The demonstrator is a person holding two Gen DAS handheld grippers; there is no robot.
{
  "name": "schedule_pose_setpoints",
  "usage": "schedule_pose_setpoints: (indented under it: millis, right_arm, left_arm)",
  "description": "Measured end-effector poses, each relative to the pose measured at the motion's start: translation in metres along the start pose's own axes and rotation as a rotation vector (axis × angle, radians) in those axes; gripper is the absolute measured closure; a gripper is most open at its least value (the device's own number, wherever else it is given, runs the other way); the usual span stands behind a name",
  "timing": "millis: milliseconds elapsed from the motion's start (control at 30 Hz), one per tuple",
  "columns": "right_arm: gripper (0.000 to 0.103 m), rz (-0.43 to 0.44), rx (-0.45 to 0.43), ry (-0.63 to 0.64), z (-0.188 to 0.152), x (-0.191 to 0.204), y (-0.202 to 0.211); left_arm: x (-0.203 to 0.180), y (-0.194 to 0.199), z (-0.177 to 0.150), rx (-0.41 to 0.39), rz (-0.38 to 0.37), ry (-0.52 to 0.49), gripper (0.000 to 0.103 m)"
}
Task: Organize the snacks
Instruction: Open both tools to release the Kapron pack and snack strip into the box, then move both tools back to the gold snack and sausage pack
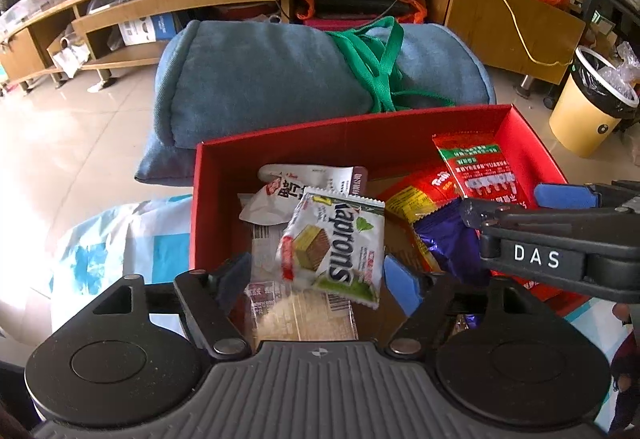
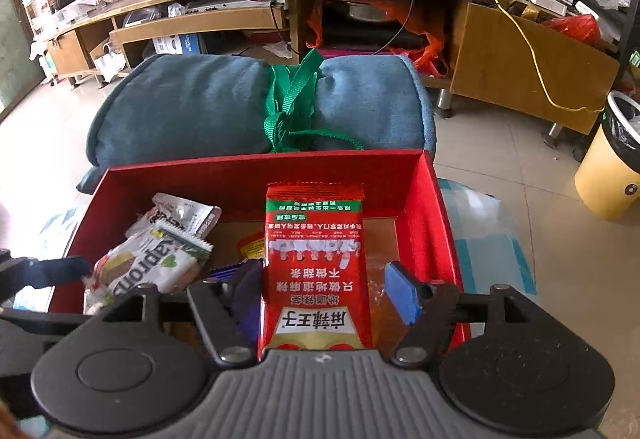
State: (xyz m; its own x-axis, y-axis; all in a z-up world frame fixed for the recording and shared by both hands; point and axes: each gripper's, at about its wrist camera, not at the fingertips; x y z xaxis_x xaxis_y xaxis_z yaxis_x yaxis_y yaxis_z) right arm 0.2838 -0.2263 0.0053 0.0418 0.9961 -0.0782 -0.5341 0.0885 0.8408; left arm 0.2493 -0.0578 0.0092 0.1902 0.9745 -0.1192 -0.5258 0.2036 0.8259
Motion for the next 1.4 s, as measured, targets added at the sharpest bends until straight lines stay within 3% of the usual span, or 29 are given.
schedule_pose_setpoints:
  millis: [133, 667, 1033, 1400]
  right_arm:
    - [0.036, -0.031, -0.012, -0.012, 0.002, -0.002, 0.002]
    - [0.036, 0.014, -0.048, -0.069, 0.002, -0.015, 0.035]
    - [0.035, 0.040, -0.032, -0.060, -0.025, -0.013, 0.067]
    - [0.035, 0.065, 0.026, -0.091, -0.077, -0.021, 0.095]
  left_arm:
    - [0.001, 0.004, 0.001, -0.009, -0.004, 0.006, 0.020]
    - [-0.005, 0.033, -0.005, -0.042, -0.041, -0.009, 0.018]
    - [-0.014, 0.057, -0.028, -0.038, -0.069, -0.042, 0.018]
    - [-0.014, 0.076, -0.067, -0.003, -0.100, -0.061, 0.018]
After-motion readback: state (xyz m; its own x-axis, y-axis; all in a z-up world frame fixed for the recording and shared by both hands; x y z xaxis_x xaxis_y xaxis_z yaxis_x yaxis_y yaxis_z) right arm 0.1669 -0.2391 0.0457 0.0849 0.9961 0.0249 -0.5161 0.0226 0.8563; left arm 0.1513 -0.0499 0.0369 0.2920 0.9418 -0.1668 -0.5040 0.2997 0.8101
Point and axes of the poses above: each gripper's, at about its wrist camera, not at the fingertips, and y roughly against the way its jaws point, x to its left, z to its top, and after that the axes turned 10 degrees about -z, right-handed
